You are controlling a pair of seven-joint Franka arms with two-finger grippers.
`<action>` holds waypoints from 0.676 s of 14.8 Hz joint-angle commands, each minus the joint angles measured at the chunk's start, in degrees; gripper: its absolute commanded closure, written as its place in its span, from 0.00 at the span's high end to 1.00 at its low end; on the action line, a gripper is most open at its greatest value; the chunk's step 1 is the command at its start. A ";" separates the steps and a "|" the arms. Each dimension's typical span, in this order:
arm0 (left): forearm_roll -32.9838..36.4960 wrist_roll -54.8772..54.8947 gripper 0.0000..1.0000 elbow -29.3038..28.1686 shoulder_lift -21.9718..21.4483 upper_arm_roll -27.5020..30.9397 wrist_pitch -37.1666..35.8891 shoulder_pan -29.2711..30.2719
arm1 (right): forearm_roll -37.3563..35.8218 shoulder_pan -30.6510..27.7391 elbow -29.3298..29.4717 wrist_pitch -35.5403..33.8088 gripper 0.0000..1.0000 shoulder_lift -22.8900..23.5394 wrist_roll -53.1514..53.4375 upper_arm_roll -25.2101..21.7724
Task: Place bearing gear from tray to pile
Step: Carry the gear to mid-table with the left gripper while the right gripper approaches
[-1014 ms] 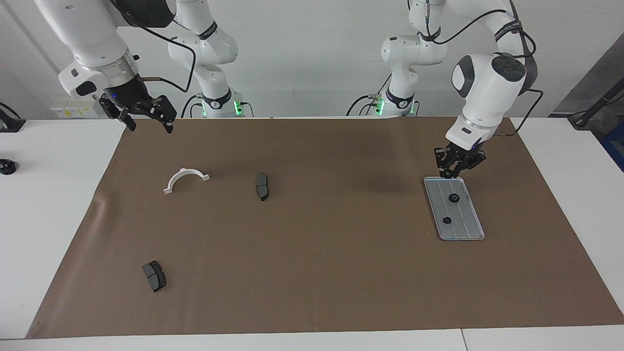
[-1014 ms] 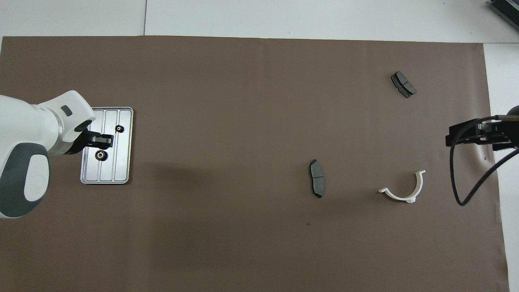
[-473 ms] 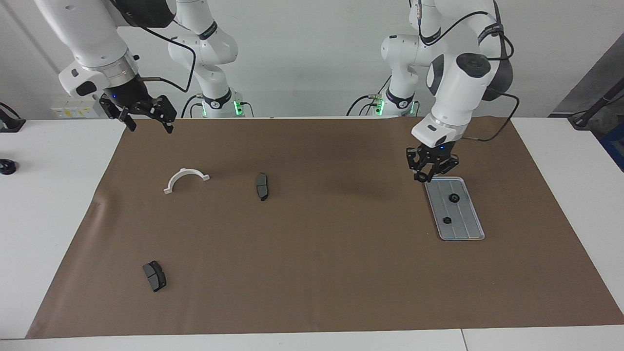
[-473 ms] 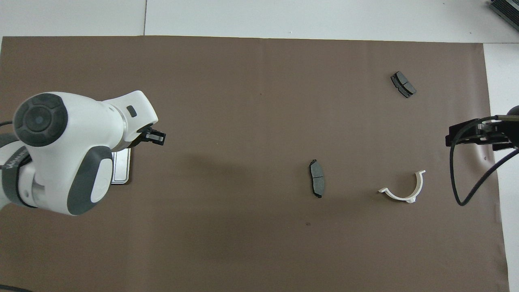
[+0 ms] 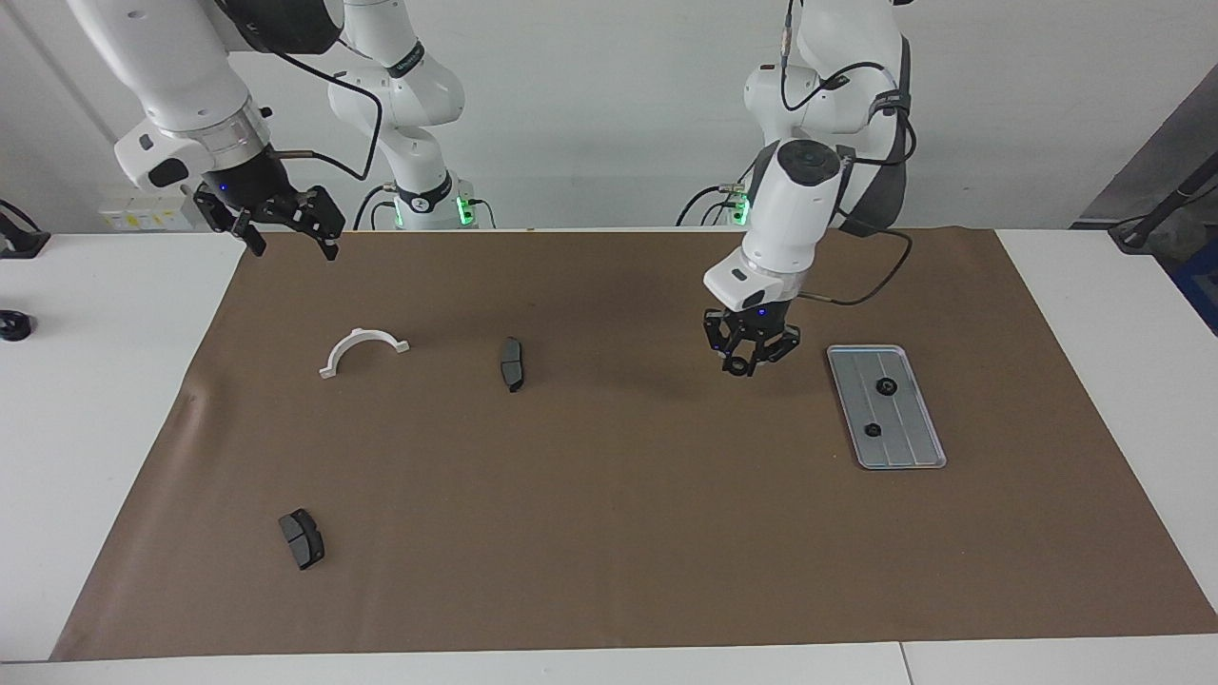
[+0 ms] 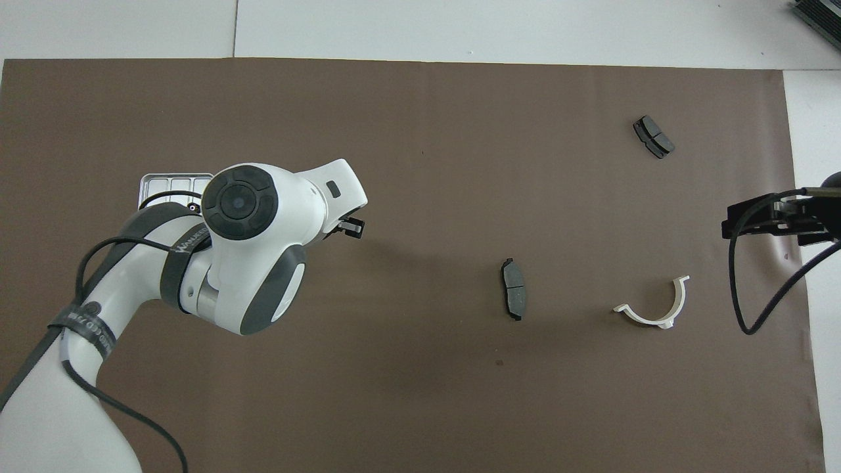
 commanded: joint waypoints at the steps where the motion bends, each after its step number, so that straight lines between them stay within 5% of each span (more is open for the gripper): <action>1: 0.52 -1.42 0.00 7.98 7.26 0.72 0.20 -3.06 | 1.11 -0.28 -0.54 0.37 1.00 -0.83 0.64 0.25; 4: -1.41 -1.51 0.00 13.45 12.80 0.81 0.62 -6.13 | 1.11 0.94 -3.26 5.63 1.00 -1.54 -0.67 0.34; 10: -1.50 -1.51 0.00 8.81 12.99 0.72 8.97 -7.90 | 1.11 4.11 -3.62 17.06 1.00 7.24 -2.62 0.34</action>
